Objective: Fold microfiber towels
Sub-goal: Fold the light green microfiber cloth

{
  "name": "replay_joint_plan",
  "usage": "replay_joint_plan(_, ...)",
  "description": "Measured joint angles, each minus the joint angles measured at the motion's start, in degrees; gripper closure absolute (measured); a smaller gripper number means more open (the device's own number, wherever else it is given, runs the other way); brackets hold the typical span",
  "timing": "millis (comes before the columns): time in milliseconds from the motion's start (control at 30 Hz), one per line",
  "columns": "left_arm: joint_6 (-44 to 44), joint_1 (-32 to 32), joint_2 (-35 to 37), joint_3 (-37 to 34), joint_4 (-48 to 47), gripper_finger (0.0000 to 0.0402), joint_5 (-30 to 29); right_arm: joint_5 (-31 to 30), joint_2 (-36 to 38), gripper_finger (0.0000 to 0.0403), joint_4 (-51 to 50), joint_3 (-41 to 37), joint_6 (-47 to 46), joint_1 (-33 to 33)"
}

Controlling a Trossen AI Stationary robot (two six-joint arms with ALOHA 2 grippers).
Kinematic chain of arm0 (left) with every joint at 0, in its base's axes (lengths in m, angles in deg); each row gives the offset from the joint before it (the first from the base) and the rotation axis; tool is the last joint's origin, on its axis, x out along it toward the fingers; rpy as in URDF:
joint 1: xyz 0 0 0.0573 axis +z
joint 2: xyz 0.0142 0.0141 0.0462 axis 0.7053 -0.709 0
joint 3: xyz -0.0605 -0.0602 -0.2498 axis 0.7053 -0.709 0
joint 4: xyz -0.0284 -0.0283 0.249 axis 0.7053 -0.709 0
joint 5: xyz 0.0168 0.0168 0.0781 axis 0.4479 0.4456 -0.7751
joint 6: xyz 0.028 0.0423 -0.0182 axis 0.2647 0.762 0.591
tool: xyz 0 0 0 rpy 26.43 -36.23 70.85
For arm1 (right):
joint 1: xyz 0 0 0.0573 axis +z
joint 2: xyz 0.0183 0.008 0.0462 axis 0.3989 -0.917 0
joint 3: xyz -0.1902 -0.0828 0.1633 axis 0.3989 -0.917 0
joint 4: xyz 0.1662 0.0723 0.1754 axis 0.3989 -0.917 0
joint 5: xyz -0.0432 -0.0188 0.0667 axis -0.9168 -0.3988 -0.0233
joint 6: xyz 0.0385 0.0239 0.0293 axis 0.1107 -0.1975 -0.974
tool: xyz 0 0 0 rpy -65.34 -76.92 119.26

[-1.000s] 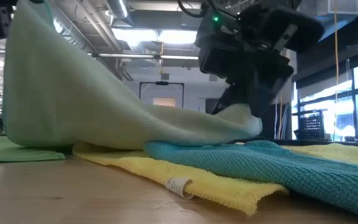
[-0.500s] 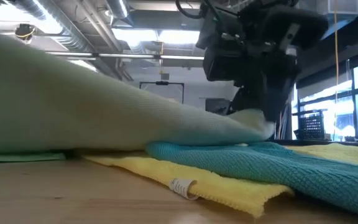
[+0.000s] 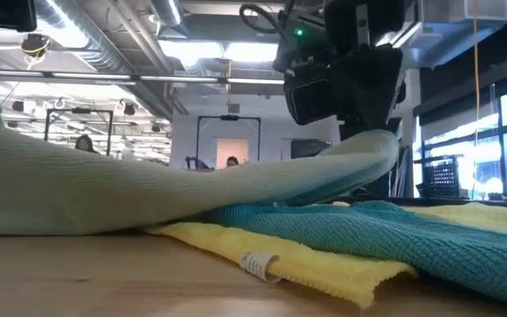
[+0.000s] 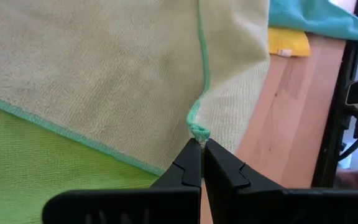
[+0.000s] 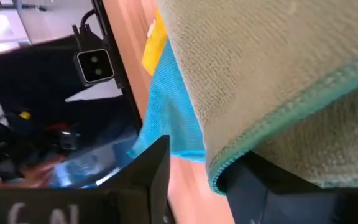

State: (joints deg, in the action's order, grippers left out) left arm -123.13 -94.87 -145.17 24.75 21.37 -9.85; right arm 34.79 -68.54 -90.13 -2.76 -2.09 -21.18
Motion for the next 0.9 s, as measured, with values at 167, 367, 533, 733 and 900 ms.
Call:
replay_joint_plan(167, 0.2, 0.0, -2.5, 0.0, 4.2, 0.0402, -0.1, 2.0, 0.0, 0.0223, 0.0, 0.0, -4.3, -1.0)
replay_joint_plan(367, 0.2, 0.0, -4.6, 0.0, 7.1, 0.0402, -0.2, 9.9, 2.2, 0.0202, -0.8, 0.1, -6.3, -3.0)
replay_joint_plan(533, 0.2, 0.0, -4.9, 0.0, 7.1, 0.0402, -0.3, 10.6, 2.6, 0.0205, -4.0, 0.1, -6.2, -4.5)
replay_joint_plan(733, 0.2, 0.0, -4.9, 0.0, 7.1, 0.0402, -0.9, -0.5, 2.6, 0.0192, -9.4, 0.1, 2.4, -4.9)
replay_joint_plan(900, 0.2, 0.0, -4.9, 0.0, 7.3, 0.0402, -1.5, -2.8, 2.6, 0.0149, -8.4, 0.0, 2.9, -5.3)
